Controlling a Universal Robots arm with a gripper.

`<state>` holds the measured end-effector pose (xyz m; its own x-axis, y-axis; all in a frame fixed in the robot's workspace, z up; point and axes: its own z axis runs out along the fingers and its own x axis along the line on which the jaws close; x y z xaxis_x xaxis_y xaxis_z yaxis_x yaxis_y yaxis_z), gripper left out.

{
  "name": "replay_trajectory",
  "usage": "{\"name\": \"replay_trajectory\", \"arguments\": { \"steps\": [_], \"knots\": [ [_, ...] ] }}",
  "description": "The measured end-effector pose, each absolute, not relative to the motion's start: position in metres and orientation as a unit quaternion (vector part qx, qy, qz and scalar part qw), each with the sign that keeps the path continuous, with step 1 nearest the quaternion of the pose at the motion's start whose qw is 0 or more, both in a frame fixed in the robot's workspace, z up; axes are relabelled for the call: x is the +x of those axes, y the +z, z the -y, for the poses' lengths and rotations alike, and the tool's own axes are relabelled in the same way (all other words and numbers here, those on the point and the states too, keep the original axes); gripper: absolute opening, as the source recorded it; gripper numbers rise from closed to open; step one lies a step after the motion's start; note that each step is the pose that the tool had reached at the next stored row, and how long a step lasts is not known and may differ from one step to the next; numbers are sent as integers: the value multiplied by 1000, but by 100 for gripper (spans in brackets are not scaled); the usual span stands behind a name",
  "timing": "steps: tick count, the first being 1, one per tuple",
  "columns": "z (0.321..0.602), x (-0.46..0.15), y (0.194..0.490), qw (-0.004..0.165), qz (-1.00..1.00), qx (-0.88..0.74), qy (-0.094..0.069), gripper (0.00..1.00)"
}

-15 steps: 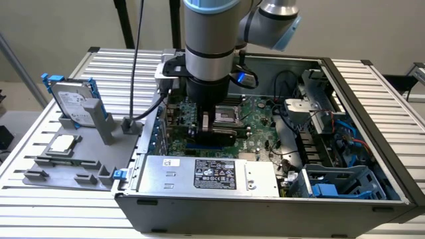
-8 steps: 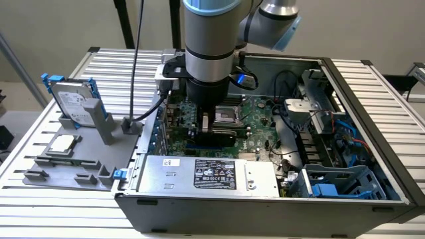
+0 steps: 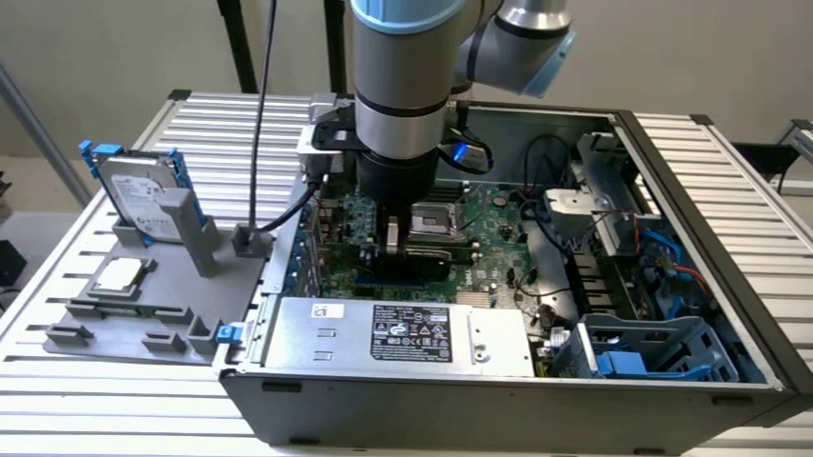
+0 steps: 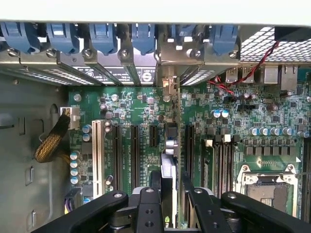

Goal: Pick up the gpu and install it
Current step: 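Insert the gpu into the slot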

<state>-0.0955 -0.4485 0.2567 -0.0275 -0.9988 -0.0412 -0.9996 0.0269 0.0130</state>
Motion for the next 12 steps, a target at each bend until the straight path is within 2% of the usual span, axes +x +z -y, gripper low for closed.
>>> {"name": "replay_trajectory", "arguments": {
  "steps": [12],
  "knots": [
    [448,-96,246,8,-717,-697,21,27]
  ]
}}
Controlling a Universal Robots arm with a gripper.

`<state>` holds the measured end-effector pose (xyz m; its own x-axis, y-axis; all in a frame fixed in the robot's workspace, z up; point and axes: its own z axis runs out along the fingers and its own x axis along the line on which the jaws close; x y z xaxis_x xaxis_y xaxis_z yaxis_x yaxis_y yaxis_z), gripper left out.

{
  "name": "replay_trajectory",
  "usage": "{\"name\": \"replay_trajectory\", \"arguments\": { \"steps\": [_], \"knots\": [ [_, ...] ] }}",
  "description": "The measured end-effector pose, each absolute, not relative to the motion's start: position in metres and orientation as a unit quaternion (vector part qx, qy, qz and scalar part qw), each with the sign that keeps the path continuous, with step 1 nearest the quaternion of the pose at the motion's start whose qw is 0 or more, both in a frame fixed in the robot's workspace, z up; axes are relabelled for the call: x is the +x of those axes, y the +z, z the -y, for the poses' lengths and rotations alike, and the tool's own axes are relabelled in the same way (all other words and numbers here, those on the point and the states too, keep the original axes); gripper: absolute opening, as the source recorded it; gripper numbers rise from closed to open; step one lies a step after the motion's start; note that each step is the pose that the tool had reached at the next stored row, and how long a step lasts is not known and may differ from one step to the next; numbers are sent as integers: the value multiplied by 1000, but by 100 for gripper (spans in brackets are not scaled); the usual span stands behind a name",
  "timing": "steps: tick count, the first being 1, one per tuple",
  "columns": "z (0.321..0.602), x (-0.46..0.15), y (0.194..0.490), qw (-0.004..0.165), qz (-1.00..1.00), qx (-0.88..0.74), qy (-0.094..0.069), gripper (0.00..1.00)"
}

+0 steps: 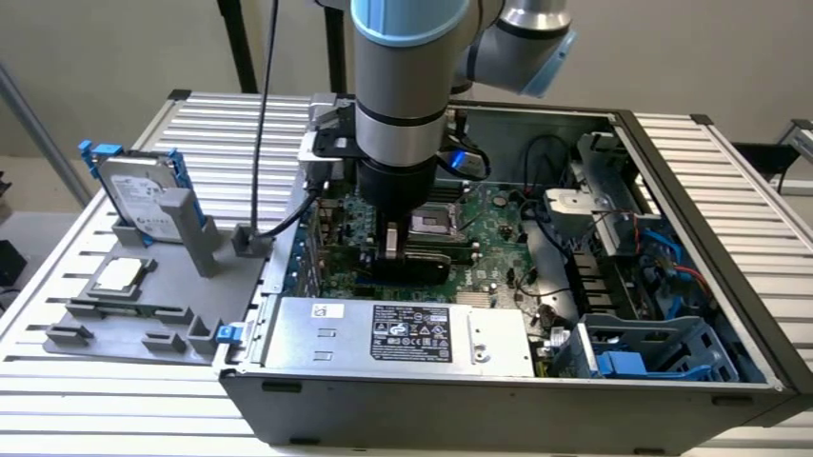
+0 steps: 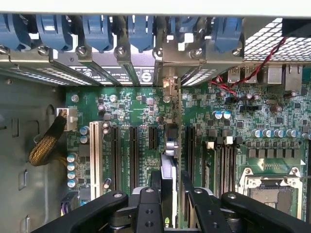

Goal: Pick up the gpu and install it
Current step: 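Insert the gpu into the slot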

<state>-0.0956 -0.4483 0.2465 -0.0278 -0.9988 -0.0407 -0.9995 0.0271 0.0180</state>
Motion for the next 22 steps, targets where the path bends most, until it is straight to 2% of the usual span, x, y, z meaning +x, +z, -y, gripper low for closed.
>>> {"name": "replay_trajectory", "arguments": {
  "steps": [10,11,12,21,22],
  "knots": [
    [448,-95,245,9,-717,-697,22,28],
    [448,-96,247,8,-717,-697,21,35],
    [448,-96,248,8,-717,-697,22,35],
    [448,-96,281,6,-717,-697,23,35],
    [448,-96,283,6,-717,-697,23,32]
  ]
}}
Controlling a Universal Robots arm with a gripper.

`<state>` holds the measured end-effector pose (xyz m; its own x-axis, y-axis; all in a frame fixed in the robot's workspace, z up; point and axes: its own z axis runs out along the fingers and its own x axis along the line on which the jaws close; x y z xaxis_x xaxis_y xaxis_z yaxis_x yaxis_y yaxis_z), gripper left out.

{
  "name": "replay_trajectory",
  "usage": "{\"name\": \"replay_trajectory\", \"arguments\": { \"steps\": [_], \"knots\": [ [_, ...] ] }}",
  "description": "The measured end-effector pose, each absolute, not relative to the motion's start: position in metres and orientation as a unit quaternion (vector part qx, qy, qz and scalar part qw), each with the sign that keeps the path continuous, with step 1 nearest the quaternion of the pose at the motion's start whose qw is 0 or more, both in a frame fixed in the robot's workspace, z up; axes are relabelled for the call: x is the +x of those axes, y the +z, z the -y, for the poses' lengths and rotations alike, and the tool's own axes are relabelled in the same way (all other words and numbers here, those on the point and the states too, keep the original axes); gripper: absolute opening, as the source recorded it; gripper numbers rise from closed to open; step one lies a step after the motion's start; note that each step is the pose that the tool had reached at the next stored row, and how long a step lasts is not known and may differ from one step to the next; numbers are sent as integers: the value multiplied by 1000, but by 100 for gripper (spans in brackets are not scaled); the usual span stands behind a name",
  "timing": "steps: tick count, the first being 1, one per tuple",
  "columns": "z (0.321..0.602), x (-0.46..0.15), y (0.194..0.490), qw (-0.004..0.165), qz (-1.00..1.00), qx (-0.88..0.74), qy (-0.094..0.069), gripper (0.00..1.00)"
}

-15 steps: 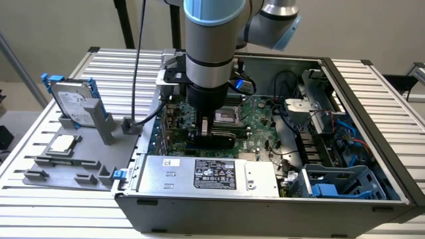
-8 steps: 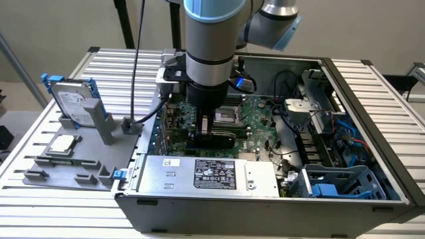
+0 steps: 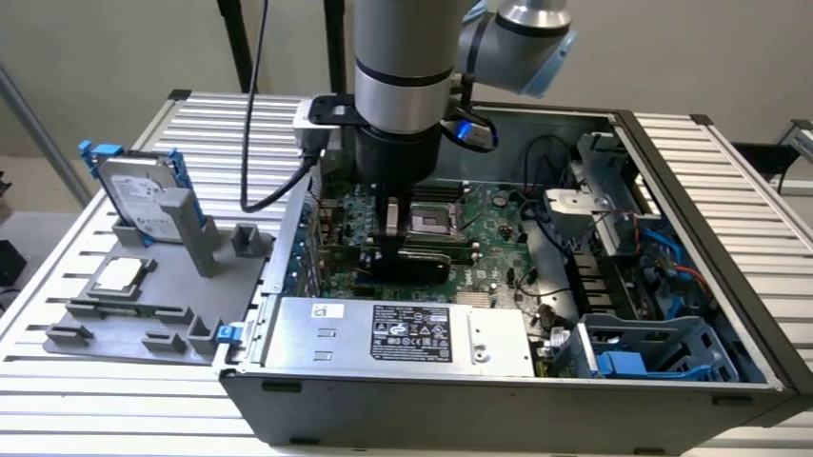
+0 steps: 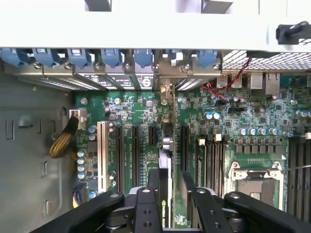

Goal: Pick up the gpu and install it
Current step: 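Insert the gpu into the slot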

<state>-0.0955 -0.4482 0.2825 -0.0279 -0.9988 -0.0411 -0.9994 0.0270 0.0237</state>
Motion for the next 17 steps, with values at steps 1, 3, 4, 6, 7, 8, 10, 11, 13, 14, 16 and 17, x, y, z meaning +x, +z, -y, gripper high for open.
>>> {"name": "replay_trajectory", "arguments": {
  "steps": [1,3,4,6,7,8,10,11,13,14,16,17],
  "knots": [
    [448,-96,284,6,-717,-697,23,25],
    [448,-97,284,6,-717,-697,23,19],
    [448,-98,284,6,-717,-697,23,13],
    [448,-101,284,3,-717,-697,27,11],
    [448,-102,284,-1,-716,-697,30,11],
    [448,-103,284,-5,-716,-697,34,11],
    [448,-105,284,-14,-715,-697,42,11],
    [448,-105,284,-18,-715,-698,46,11],
    [448,-106,284,-25,-714,-698,54,11],
    [448,-107,284,-29,-713,-698,58,11],
    [448,-108,284,-35,-712,-699,62,11],
    [448,-108,284,-37,-711,-699,64,11]
  ]
}}
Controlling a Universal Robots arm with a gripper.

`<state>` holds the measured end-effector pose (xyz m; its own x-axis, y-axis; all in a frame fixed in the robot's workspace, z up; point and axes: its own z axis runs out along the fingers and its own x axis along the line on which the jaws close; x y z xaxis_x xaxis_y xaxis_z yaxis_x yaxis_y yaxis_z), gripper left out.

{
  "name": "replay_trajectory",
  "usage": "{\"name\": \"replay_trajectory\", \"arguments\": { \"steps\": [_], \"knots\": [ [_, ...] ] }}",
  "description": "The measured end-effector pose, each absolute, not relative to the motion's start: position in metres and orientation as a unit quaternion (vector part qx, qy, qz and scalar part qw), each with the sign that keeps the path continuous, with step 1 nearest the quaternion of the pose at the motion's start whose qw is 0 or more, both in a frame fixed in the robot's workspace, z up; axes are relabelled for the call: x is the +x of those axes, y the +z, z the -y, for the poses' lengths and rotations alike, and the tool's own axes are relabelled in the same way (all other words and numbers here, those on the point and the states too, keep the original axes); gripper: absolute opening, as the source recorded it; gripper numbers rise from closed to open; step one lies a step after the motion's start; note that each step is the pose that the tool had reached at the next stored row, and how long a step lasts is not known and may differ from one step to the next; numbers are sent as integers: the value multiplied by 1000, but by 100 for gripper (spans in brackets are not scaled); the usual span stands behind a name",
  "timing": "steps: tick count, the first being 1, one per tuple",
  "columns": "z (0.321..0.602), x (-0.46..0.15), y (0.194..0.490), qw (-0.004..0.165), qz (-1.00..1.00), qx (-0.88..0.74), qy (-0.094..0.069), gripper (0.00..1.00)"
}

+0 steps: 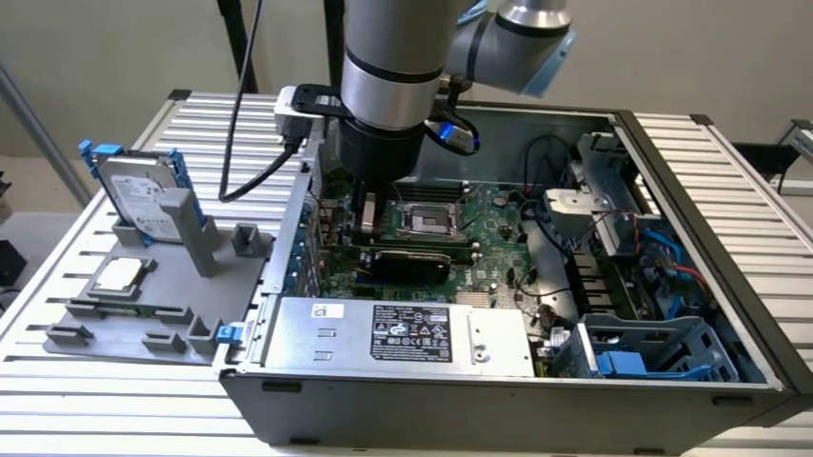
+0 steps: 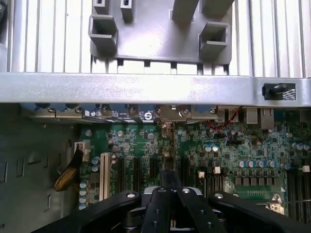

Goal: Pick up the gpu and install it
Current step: 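Insert the gpu into the slot, then press down on the gpu until it lock into place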

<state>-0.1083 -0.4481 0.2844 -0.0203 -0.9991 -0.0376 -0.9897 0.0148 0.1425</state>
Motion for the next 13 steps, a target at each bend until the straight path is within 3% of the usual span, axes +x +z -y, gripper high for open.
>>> {"name": "replay_trajectory", "arguments": {
  "steps": [13],
  "knots": [
    [448,-112,287,62,703,703,-87,11]
  ]
}}
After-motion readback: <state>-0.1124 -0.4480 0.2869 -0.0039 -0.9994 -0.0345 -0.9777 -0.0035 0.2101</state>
